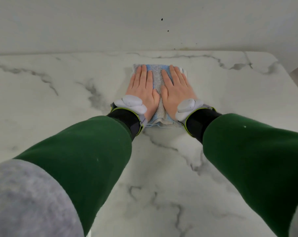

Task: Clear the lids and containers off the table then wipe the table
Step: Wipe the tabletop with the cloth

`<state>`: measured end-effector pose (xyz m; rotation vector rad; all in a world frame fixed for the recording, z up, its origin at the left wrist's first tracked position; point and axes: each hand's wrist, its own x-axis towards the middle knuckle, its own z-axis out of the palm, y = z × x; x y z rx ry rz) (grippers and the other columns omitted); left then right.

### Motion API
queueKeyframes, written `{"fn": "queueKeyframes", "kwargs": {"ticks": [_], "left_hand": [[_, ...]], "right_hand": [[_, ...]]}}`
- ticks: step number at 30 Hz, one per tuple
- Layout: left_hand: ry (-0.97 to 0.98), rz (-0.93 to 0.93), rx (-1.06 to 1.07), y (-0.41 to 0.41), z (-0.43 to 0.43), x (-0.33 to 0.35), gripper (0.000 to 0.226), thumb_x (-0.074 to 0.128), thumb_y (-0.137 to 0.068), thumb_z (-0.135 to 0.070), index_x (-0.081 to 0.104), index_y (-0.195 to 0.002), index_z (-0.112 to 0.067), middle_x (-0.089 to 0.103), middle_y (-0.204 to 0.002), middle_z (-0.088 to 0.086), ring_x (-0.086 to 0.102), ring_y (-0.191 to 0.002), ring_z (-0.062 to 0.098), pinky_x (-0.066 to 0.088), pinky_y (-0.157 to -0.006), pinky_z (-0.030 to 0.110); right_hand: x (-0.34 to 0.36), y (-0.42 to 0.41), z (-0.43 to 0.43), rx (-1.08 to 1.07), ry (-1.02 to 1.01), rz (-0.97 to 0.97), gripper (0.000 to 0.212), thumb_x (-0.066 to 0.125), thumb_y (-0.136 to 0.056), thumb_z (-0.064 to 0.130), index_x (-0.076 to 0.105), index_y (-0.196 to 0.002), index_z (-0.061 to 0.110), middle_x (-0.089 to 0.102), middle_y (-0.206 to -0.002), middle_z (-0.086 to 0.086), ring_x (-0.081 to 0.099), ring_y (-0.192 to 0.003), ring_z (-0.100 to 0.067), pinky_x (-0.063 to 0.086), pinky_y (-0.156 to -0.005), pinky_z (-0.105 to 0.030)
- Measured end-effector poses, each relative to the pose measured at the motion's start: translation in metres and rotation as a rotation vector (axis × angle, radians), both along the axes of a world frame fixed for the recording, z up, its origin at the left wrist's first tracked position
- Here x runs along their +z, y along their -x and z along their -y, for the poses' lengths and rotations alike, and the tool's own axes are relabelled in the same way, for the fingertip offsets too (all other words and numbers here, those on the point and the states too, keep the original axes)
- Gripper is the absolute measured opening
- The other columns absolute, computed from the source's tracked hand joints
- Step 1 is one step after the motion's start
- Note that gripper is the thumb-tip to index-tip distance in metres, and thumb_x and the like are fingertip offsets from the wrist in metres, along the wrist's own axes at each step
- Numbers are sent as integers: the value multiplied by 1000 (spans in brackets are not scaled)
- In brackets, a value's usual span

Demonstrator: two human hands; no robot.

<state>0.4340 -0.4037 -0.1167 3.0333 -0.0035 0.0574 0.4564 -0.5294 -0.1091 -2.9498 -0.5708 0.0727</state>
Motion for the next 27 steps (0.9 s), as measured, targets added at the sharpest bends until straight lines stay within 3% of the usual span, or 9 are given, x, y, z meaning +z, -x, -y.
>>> {"fn": "queueKeyframes", "kwargs": {"ticks": [13,27], "left_hand": [[-31,27,41,-64,-17,0,57,25,-99,-21,11,-151,-3,3,-161,14,3,-150,23,1,-123,31],[-9,55,39,-56,-51,-4,57,24,-99,-21,11,-151,-3,3,-161,13,2,-150,23,-2,-121,29]], "right_hand": [[-3,-67,-17,13,-48,32,53,20,-102,26,11,-152,11,5,-159,-11,1,-148,-23,1,-121,-34],[-6,-58,-54,0,-35,60,52,21,-102,26,14,-151,11,10,-159,-10,5,-148,-23,1,-121,-32]]}}
